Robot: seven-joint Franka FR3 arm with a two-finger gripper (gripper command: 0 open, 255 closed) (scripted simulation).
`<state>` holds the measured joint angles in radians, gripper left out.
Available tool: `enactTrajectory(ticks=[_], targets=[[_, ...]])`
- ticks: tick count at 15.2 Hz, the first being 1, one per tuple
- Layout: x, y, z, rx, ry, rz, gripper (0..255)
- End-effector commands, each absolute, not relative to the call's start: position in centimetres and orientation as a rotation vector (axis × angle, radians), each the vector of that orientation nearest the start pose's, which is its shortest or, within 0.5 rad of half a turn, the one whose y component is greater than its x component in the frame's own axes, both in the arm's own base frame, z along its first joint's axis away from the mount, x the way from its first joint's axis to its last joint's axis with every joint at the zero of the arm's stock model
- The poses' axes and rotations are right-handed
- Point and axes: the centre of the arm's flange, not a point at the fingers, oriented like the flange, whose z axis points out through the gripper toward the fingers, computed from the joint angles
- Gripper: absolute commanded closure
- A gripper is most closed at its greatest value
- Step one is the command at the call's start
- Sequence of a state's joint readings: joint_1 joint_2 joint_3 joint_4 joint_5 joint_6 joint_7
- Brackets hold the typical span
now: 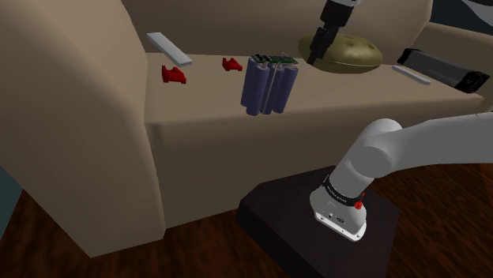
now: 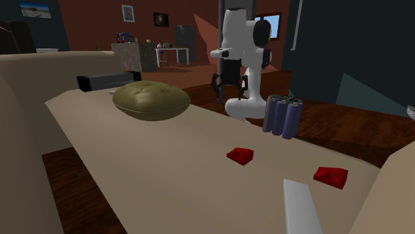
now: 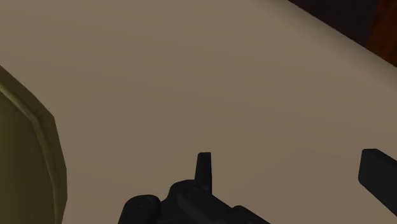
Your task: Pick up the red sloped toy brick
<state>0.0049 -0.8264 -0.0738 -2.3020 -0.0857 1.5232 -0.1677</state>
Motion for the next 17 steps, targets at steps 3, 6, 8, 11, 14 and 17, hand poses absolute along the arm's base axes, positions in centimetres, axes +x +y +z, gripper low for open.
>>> enactTrajectory(ticks=[3, 6, 8, 11, 14, 17], targets=[[31.2, -2.8, 61.6, -3.171, -0.161, -0.081, 0], [34.5, -1.4, 60.6, -3.169, -0.127, -0.101, 0], [36.8, -0.4, 60.0, -3.167, -0.105, -0.114, 0], [40.2, 0.9, 59.1, -3.164, -0.071, -0.133, 0], [43.6, 2.2, 58.2, -3.161, -0.038, -0.153, 0], [47.1, 3.4, 57.4, -3.157, -0.005, -0.173, 0]])
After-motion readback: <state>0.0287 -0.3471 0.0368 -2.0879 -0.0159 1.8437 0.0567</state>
